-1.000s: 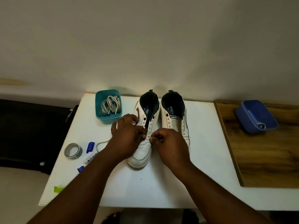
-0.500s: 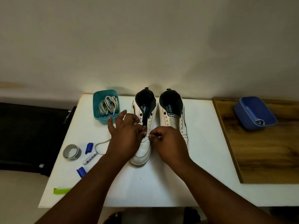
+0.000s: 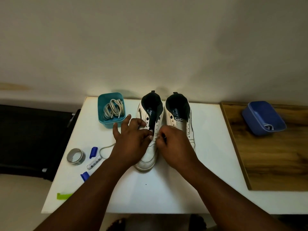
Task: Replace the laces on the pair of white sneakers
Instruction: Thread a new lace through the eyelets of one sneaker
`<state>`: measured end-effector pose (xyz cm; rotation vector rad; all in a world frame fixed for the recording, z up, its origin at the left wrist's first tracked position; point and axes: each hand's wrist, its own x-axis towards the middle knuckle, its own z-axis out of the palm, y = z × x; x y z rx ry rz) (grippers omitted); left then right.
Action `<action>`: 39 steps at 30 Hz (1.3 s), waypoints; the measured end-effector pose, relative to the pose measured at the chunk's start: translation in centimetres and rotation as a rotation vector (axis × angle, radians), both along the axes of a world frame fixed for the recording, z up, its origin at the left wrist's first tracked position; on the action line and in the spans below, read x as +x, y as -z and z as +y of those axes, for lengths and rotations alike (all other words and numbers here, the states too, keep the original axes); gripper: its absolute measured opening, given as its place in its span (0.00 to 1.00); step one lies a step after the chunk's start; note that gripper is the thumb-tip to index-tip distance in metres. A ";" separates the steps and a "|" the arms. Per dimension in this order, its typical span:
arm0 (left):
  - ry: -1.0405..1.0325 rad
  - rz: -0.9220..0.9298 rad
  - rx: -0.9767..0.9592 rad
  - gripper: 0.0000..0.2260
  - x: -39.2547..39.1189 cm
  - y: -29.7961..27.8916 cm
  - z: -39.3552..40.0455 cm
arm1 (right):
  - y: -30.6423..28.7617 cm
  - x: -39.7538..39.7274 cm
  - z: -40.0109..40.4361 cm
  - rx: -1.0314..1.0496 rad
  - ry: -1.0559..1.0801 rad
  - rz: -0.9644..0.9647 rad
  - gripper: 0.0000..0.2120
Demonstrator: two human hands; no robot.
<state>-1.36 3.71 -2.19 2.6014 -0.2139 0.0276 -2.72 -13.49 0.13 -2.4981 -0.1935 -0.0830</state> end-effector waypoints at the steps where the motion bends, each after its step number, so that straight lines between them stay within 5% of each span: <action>1: 0.009 0.006 0.016 0.13 -0.1 -0.3 0.2 | -0.5 0.2 -0.3 0.009 0.056 -0.009 0.07; 3: 0.028 0.006 0.028 0.18 -0.2 -1.0 0.7 | -2.1 0.8 -1.4 0.204 0.241 -0.019 0.06; 7: 0.073 -0.037 -0.061 0.24 -0.5 -1.5 0.8 | -6.9 0.9 -2.1 1.060 0.527 -0.059 0.10; 11: -0.011 -0.008 -0.161 0.42 -1.1 -2.0 0.8 | -10.6 0.7 -2.6 1.248 0.527 -0.314 0.08; 15: -0.160 0.287 -0.088 0.51 -2.0 -1.9 2.4 | -15.6 0.1 -4.3 1.218 0.480 -0.560 0.04; 18: -0.189 0.414 -0.116 0.35 -3.0 -1.8 2.7 | -18.4 -0.8 -5.5 1.162 0.461 -0.672 0.03; 22: -0.240 0.324 0.019 0.12 -3.6 -3.5 3.1 | -21.5 -1.1 -6.3 1.139 0.520 -0.676 0.05; 28: -0.243 0.378 0.238 0.08 -3.2 -11.0 4.0 | -24.5 0.0 -5.6 0.972 0.475 -0.466 0.06; 33: -0.135 0.636 -0.376 0.07 -3.3 -19.6 4.5 | -25.7 -1.4 -5.1 0.869 0.369 -0.298 0.09; 39: -0.050 0.400 -0.403 0.08 -3.8 -28.9 4.2 | -29.8 -2.3 -3.9 0.805 0.236 -0.261 0.07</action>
